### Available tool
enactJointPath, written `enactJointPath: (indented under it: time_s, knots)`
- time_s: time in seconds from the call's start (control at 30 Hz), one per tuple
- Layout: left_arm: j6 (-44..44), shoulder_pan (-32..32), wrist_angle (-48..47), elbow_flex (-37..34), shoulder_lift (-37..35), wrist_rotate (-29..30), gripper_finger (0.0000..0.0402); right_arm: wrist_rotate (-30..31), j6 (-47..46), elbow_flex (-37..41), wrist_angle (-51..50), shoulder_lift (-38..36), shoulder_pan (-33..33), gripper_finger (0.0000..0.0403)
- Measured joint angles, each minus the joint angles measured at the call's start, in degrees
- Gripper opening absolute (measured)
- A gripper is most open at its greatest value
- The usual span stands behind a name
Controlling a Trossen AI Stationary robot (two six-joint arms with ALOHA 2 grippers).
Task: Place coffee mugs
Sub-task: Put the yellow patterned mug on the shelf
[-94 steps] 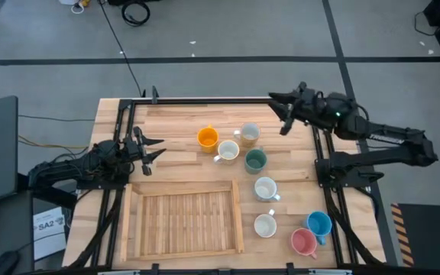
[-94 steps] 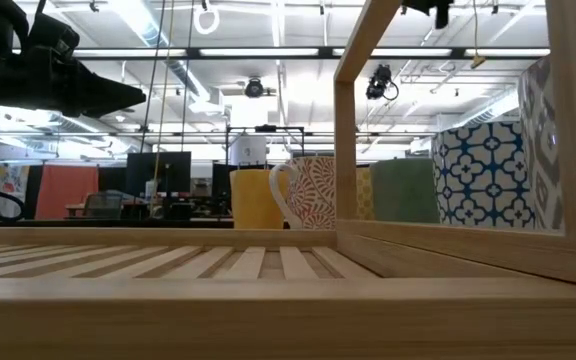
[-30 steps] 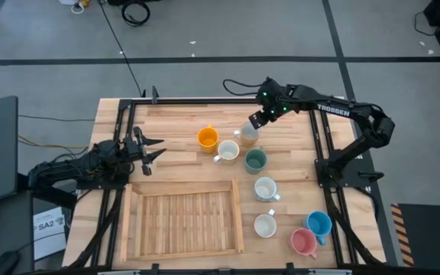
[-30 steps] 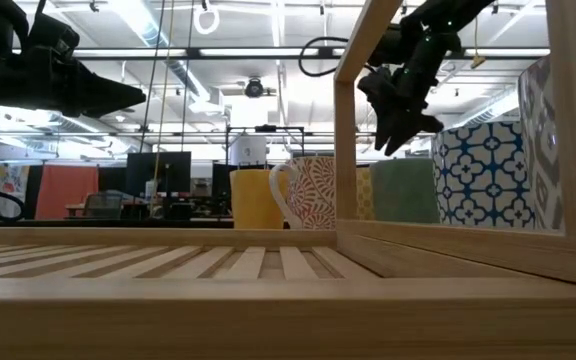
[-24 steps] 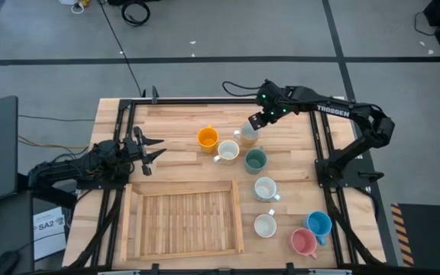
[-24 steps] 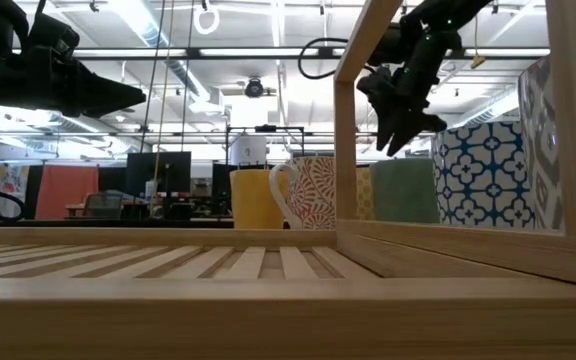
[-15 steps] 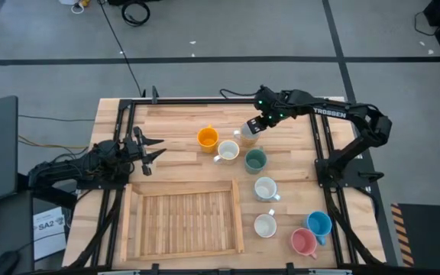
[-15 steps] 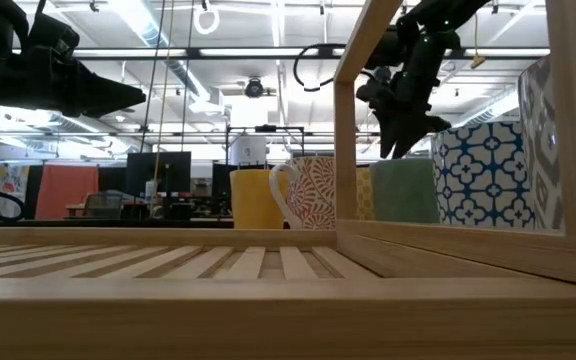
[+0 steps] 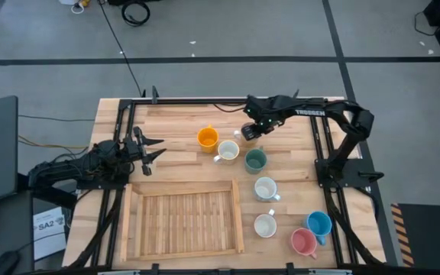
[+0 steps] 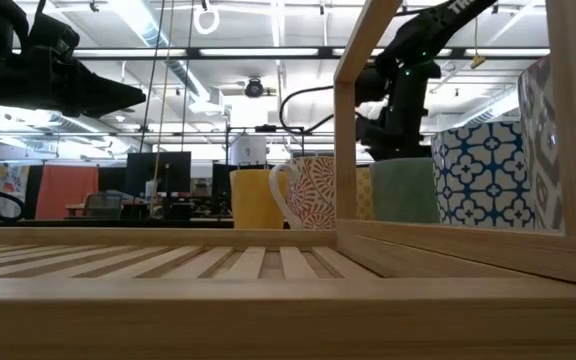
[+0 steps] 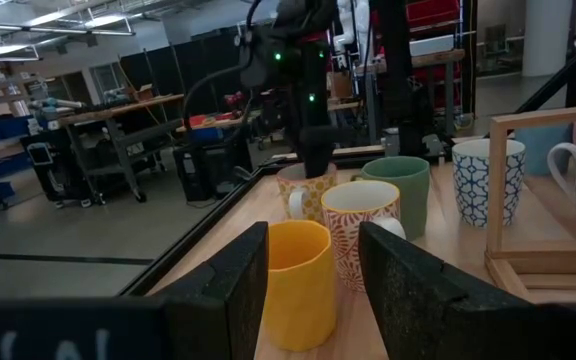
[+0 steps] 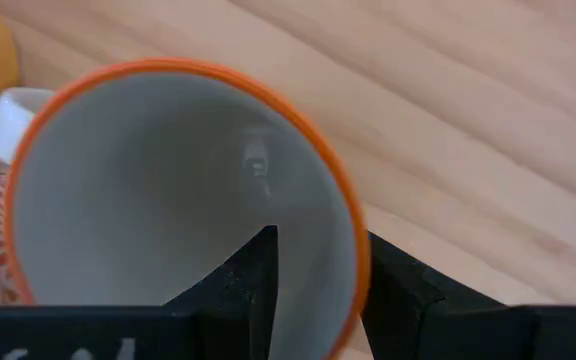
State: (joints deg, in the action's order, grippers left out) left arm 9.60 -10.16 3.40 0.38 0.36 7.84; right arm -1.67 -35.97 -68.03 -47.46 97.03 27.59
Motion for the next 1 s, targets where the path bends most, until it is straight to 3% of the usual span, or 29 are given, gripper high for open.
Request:
enactJointPath:
  time_s: [0.17,0.43,0.77,1.0]
  knots:
    - [0.01,0.01,0.0,0.0,0.0,0.0,0.0164,-0.94,0.02,0.0,0.13,1.02,0.0,0.0108]
    - [0.0,0.01,0.0,0.0,0.0,0.0,0.0164,-0.94,0.64,0.09,0.21,1.01,0.0,0.003]
    - [0.01,0.01,0.0,0.01,0.0,0.0,0.0164,0.46,2.89,-0.5,-0.41,1.01,1.3,0.003]
    - [0.01,0.01,0.0,0.01,0.0,0.0,0.0164,0.64,7.47,-8.35,-5.46,1.01,3.45,0.003]
